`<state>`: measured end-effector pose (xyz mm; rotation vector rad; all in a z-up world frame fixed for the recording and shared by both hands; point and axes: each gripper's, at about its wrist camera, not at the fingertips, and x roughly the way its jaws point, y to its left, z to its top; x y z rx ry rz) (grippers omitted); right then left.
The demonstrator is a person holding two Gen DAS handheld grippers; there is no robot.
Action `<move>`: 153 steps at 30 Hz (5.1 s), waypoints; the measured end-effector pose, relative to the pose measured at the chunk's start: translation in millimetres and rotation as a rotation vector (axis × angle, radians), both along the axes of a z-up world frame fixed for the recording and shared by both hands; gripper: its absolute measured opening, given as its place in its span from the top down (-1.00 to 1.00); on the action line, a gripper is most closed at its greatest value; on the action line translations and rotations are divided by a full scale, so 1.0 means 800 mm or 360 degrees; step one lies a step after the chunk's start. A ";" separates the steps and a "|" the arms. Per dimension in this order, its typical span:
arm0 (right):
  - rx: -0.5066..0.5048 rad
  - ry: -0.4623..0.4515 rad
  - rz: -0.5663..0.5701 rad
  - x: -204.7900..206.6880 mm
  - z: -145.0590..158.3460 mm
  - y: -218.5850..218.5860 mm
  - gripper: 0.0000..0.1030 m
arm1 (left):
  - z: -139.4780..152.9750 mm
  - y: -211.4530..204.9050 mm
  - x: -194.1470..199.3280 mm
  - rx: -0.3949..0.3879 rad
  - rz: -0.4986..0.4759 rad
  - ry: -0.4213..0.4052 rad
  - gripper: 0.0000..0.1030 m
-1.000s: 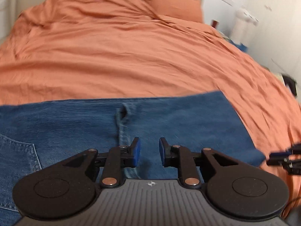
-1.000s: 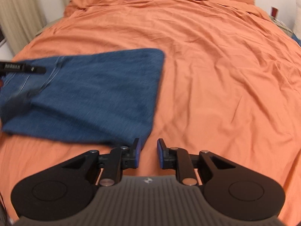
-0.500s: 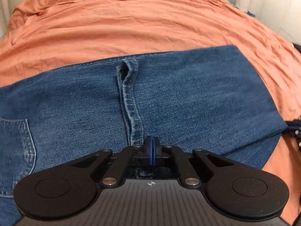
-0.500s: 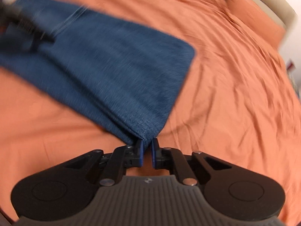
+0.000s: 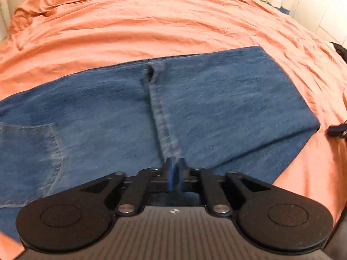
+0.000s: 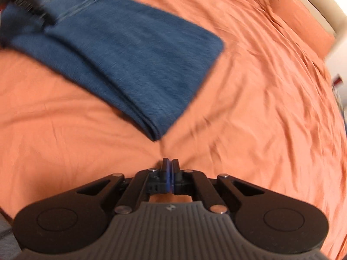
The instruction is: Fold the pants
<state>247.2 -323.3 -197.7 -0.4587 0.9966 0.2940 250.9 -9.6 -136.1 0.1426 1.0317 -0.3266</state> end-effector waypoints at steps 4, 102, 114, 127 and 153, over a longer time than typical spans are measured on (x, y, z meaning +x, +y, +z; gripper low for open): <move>0.0099 -0.0058 0.0002 -0.004 0.031 0.005 1.00 | 0.019 0.055 -0.015 0.0000 0.0135 -0.0030 0.59; 0.0688 0.0061 -0.0060 0.042 0.073 0.105 0.77 | 0.053 -0.018 -0.029 -0.0419 -0.0141 -0.0160 -0.51; 0.1073 0.0080 -0.0061 0.096 0.079 0.155 0.44 | 0.065 0.088 0.008 -0.0200 0.0173 -0.0283 -0.46; 0.1369 0.0209 -0.0283 0.206 0.011 0.201 0.11 | 0.043 0.154 0.034 -0.0121 0.0261 -0.0291 -0.45; 0.1652 0.0387 -0.0565 0.166 -0.027 0.147 0.33 | 0.005 0.154 0.059 -0.0300 0.0327 -0.0118 -0.25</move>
